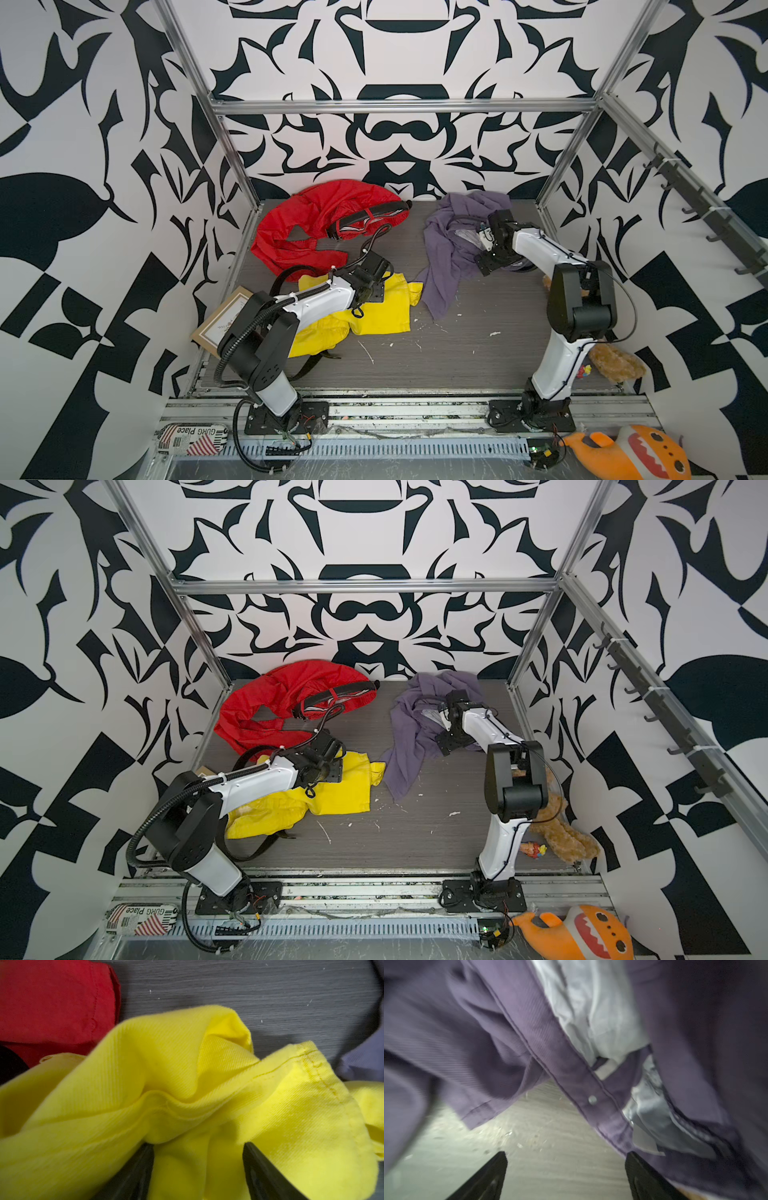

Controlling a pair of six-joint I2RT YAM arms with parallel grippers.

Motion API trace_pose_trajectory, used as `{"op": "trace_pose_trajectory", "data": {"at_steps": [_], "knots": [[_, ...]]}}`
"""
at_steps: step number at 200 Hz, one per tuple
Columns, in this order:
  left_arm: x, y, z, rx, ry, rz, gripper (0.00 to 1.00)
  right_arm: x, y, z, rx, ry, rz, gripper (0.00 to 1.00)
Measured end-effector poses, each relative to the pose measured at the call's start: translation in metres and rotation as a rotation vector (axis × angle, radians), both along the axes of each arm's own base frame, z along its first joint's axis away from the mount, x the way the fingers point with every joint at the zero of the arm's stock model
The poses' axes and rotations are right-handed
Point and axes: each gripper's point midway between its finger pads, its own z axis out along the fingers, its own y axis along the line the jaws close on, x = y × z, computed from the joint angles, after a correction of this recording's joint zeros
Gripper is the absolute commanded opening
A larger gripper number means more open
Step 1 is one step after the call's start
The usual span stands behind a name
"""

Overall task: Remove the belt from the trousers
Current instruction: Adjust the trousers at the center of the board.

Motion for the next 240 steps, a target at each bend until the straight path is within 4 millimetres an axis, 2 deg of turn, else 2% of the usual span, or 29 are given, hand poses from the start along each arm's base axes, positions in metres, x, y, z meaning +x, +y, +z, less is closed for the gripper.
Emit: {"op": "trace_pose_trajectory", "data": {"at_steps": [43, 61, 81, 90, 102, 109, 149, 167, 189, 201, 219, 223, 240], "knots": [[-0.001, 0.0, 0.0, -0.006, -0.001, 0.001, 0.72, 0.02, -0.014, -0.018, -0.114, -0.024, 0.05, 0.91], [-0.001, 0.0, 0.0, -0.006, -0.001, 0.002, 0.72, 0.029, -0.02, -0.026, -0.144, -0.024, 0.064, 0.85], [-0.001, 0.0, 0.0, -0.006, -0.001, 0.002, 0.72, 0.04, -0.02, -0.027, -0.157, -0.052, 0.091, 0.69], [-0.001, 0.0, 0.0, -0.006, -0.001, 0.002, 0.72, 0.043, -0.019, -0.028, -0.157, -0.058, 0.111, 0.58], [-0.001, 0.0, 0.0, -0.006, -0.001, 0.002, 0.72, 0.046, -0.018, -0.03, -0.152, -0.062, 0.126, 0.37], [-0.001, 0.0, 0.0, -0.006, -0.001, 0.002, 0.72, 0.046, -0.017, -0.033, -0.149, -0.056, 0.134, 0.3], [-0.001, 0.0, 0.0, -0.006, -0.001, 0.002, 0.72, 0.048, -0.014, -0.03, -0.156, -0.069, 0.176, 0.03], [-0.001, 0.0, 0.001, -0.008, -0.003, 0.002, 0.72, 0.046, -0.013, -0.027, -0.151, -0.068, 0.185, 0.0], [-0.001, 0.0, 0.004, -0.011, -0.006, 0.002, 0.73, 0.038, -0.009, -0.017, -0.132, -0.06, 0.196, 0.0], [-0.002, 0.001, 0.006, -0.013, -0.008, 0.0, 0.77, 0.033, -0.006, -0.006, -0.12, -0.06, 0.204, 0.0], [-0.002, 0.0, 0.012, -0.02, -0.014, -0.005, 0.84, 0.022, 0.006, 0.019, -0.091, -0.068, 0.223, 0.0], [-0.002, 0.0, 0.016, -0.019, -0.019, -0.012, 0.89, 0.019, 0.009, 0.026, -0.083, -0.073, 0.23, 0.0], [-0.001, -0.002, 0.036, -0.045, -0.058, -0.022, 0.96, 0.008, 0.025, 0.058, -0.044, -0.093, 0.257, 0.0]]}}
